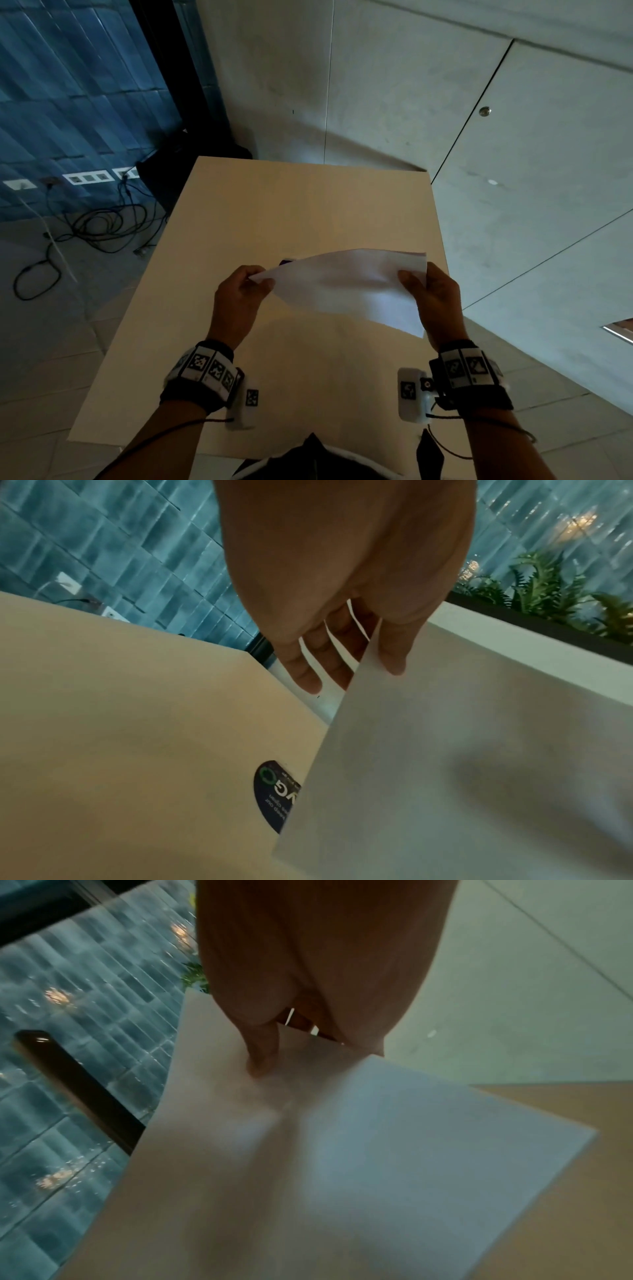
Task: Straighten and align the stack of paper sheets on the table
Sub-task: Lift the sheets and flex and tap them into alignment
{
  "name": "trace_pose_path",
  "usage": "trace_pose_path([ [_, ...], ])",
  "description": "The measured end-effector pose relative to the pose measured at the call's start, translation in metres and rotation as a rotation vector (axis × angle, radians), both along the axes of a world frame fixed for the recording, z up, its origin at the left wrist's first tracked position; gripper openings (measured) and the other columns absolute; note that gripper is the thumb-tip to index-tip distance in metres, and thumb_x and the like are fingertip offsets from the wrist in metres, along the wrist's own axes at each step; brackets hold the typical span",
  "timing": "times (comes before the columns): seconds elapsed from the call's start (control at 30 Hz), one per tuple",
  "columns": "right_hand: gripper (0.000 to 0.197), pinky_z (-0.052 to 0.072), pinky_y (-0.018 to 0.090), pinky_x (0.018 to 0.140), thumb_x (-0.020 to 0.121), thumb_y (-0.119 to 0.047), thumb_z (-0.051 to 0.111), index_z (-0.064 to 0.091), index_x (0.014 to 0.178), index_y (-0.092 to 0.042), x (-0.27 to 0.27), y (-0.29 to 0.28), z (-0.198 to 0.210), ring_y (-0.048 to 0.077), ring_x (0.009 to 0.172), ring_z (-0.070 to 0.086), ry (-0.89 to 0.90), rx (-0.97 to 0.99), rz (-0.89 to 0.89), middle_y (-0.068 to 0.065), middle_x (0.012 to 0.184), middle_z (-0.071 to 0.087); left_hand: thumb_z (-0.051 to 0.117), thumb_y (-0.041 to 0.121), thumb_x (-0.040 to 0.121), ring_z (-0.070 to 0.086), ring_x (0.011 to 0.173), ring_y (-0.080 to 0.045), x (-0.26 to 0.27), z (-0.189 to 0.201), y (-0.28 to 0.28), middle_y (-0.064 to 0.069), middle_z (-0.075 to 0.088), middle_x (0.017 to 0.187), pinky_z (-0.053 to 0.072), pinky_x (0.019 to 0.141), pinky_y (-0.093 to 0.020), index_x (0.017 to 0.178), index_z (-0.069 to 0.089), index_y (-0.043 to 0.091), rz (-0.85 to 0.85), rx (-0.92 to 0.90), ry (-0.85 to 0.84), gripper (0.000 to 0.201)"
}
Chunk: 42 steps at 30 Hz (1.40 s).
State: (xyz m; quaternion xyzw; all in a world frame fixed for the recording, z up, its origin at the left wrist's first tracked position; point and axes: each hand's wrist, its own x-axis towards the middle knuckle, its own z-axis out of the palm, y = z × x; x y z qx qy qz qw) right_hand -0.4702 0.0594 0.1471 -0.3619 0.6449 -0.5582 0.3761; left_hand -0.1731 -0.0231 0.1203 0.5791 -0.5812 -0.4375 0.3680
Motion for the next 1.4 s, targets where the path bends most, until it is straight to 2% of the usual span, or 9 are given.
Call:
trace_pose_path([
  [0.1, 0.022, 0.055, 0.034, 0.086, 0.089, -0.008, 0.065, 0.073, 0.093, -0.028, 0.003, -0.001, -0.015, 0.017, 0.089, 0.069, -0.009, 0.020, -0.073, -0.001, 0.093, 0.075, 0.064, 0.019, 0.088, 0.060, 0.087, -0.016, -0.010, 0.001, 0.001, 0.002, 0.063, 0.095, 0.046, 0.072, -0.019, 0.102, 0.059, 0.016, 0.017, -0.065, -0.041, 0.016],
  [0.3, 0.023, 0.053, 0.023, 0.080, 0.086, -0.013, 0.069, 0.073, 0.086, -0.035, 0.010, 0.001, -0.039, 0.004, 0.087, 0.071, 0.047, 0.092, -0.149, -0.015, 0.085, 0.076, 0.057, 0.022, 0.092, 0.059, 0.095, -0.009, -0.020, -0.005, 0.001, 0.005, 0.062, 0.099, 0.046, 0.075, -0.013, 0.105, 0.056, 0.018, 0.017, -0.209, -0.106, 0.013],
  [0.5, 0.017, 0.056, 0.036, 0.084, 0.083, -0.020, 0.072, 0.072, 0.081, -0.037, 0.026, 0.005, -0.067, 0.013, 0.085, 0.070, 0.085, 0.211, -0.222, -0.015, 0.078, 0.074, 0.053, 0.022, 0.094, 0.059, 0.093, -0.011, -0.022, -0.022, 0.007, 0.004, 0.061, 0.100, 0.041, 0.071, 0.000, 0.105, 0.052, 0.018, 0.017, -0.207, -0.127, 0.012],
  [0.7, 0.018, 0.050, 0.032, 0.082, 0.092, -0.021, 0.061, 0.068, 0.108, -0.022, 0.036, 0.006, -0.070, 0.018, 0.095, 0.067, 0.117, 0.216, -0.193, -0.014, 0.090, 0.068, 0.050, 0.026, 0.095, 0.059, 0.096, -0.018, -0.022, -0.035, 0.011, -0.002, 0.060, 0.100, 0.043, 0.067, -0.005, 0.113, 0.052, 0.015, 0.037, -0.102, -0.080, 0.022],
  [0.83, 0.029, 0.050, 0.030, 0.086, 0.094, -0.046, 0.052, 0.063, 0.112, -0.027, 0.042, 0.006, -0.062, 0.012, 0.106, 0.063, -0.041, 0.155, -0.153, -0.005, 0.109, 0.069, 0.049, 0.043, 0.092, 0.060, 0.098, -0.018, -0.026, -0.032, 0.009, 0.004, 0.062, 0.102, 0.048, 0.079, -0.024, 0.111, 0.053, 0.026, 0.042, -0.060, 0.027, 0.026],
  [1.0, 0.046, 0.047, 0.028, 0.086, 0.092, -0.065, 0.034, 0.065, 0.096, -0.032, 0.045, 0.004, -0.052, 0.010, 0.101, 0.064, -0.113, 0.132, -0.181, -0.005, 0.101, 0.069, 0.028, 0.066, 0.084, 0.056, 0.093, -0.012, -0.034, -0.026, 0.009, 0.007, 0.058, 0.100, 0.046, 0.080, -0.031, 0.108, 0.053, 0.027, 0.110, 0.000, 0.102, 0.052],
  [1.13, 0.050, 0.050, 0.035, 0.088, 0.090, -0.066, 0.035, 0.066, 0.094, -0.027, 0.042, -0.001, -0.053, 0.019, 0.100, 0.065, -0.098, 0.165, -0.210, 0.002, 0.099, 0.070, 0.028, 0.058, 0.089, 0.056, 0.094, -0.019, -0.036, -0.027, 0.006, 0.000, 0.058, 0.099, 0.047, 0.083, -0.039, 0.105, 0.055, 0.026, 0.173, 0.060, 0.101, 0.044],
  [1.3, 0.045, 0.049, 0.038, 0.085, 0.092, -0.061, 0.038, 0.063, 0.088, -0.024, 0.039, 0.000, -0.052, 0.023, 0.092, 0.062, -0.072, 0.174, -0.225, 0.004, 0.092, 0.067, 0.031, 0.046, 0.094, 0.054, 0.084, -0.016, -0.036, -0.024, 0.007, 0.005, 0.056, 0.089, 0.044, 0.075, -0.033, 0.099, 0.056, 0.024, 0.185, 0.046, 0.081, 0.033],
  [1.4, 0.047, 0.045, 0.035, 0.076, 0.097, -0.053, 0.038, 0.061, 0.089, -0.013, 0.037, -0.001, -0.052, 0.019, 0.081, 0.056, -0.042, 0.172, -0.217, 0.002, 0.082, 0.061, 0.032, 0.042, 0.098, 0.054, 0.083, -0.013, -0.035, -0.023, 0.006, 0.008, 0.056, 0.087, 0.043, 0.071, -0.028, 0.098, 0.057, 0.023, 0.169, 0.038, 0.055, 0.031],
])
